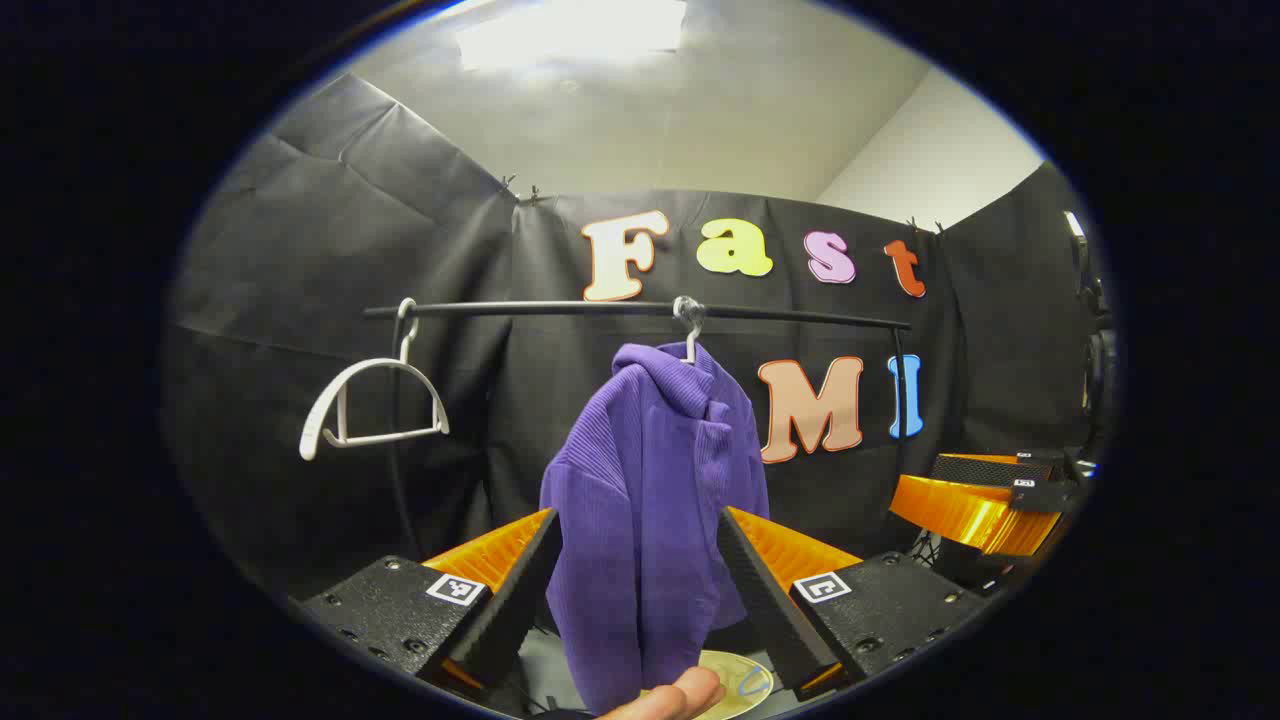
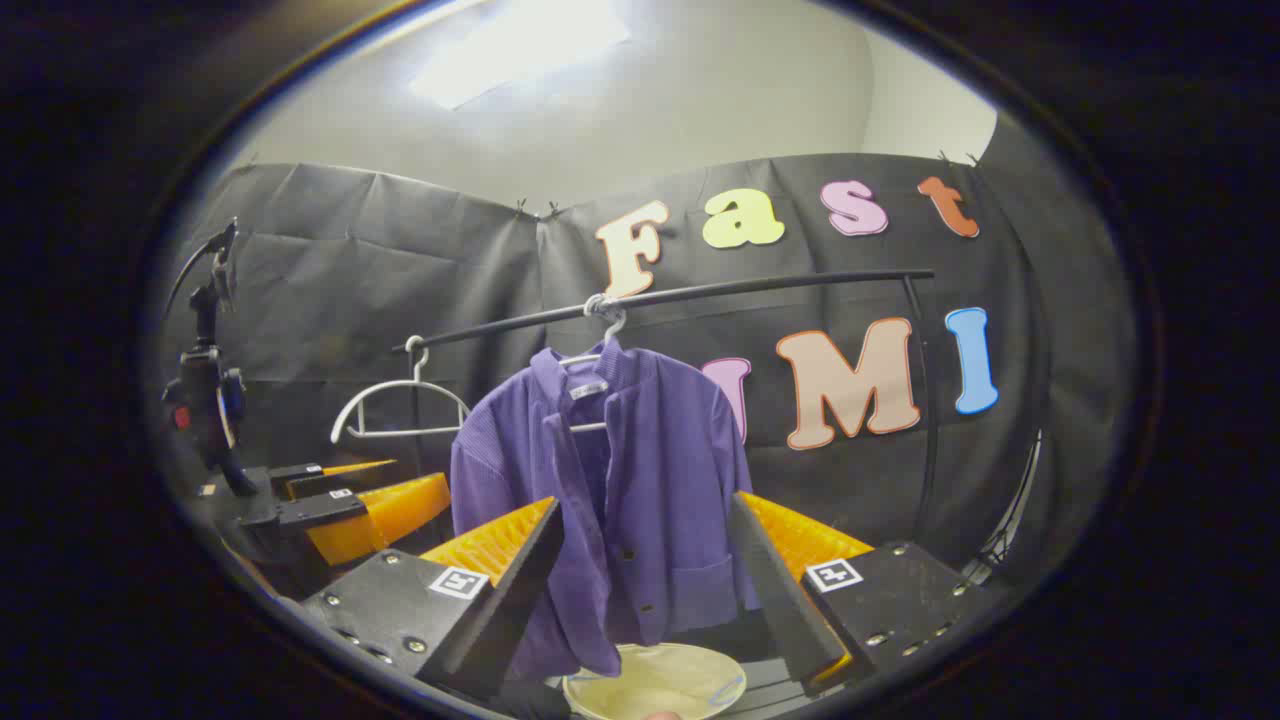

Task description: Grasp the clothes on the hanger with both hands and then place them into the laundry hamper below.

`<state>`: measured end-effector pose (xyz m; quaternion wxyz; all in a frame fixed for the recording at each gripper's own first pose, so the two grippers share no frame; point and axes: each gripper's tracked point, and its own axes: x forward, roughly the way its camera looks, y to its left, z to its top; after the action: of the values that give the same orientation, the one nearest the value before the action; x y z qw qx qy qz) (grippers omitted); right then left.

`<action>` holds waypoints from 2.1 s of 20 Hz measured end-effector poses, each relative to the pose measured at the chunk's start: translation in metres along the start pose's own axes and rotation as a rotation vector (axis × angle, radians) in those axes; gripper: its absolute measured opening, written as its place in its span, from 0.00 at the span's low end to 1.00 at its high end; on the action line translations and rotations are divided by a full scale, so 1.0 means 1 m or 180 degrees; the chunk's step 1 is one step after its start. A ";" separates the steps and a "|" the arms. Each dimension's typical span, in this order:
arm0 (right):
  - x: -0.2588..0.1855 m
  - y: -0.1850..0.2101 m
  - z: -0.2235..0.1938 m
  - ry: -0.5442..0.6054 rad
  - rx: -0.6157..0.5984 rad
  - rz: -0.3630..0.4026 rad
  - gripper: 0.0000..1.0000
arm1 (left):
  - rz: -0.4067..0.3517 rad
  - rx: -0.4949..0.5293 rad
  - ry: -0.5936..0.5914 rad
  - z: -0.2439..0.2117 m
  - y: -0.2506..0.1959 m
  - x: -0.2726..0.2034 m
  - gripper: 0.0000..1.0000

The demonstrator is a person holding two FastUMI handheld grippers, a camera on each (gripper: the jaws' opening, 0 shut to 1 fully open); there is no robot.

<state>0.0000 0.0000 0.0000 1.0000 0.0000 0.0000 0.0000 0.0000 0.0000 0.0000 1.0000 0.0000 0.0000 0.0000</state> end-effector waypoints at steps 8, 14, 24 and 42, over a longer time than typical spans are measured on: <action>0.008 -0.019 -0.008 0.0020 0.0036 0.0032 1.00 | -0.0053 0.0077 0.0022 -0.008 -0.028 0.011 0.96; 0.017 -0.029 -0.027 -0.0003 -0.0133 0.0048 0.95 | 0.0040 0.0194 -0.0003 -0.017 -0.043 0.031 0.95; 0.083 -0.068 -0.062 0.0123 -0.0553 -0.0095 1.00 | 0.0293 0.0316 0.0089 -0.036 -0.057 0.099 0.96; 0.211 0.000 -0.060 0.0194 -0.0078 0.0686 0.98 | -0.0113 0.0257 0.0134 -0.030 -0.038 0.151 0.00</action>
<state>0.2106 -0.0003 -0.0603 0.9937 -0.0122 0.0304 0.1075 0.1509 -0.0382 -0.0303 0.9988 0.0404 0.0210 -0.0177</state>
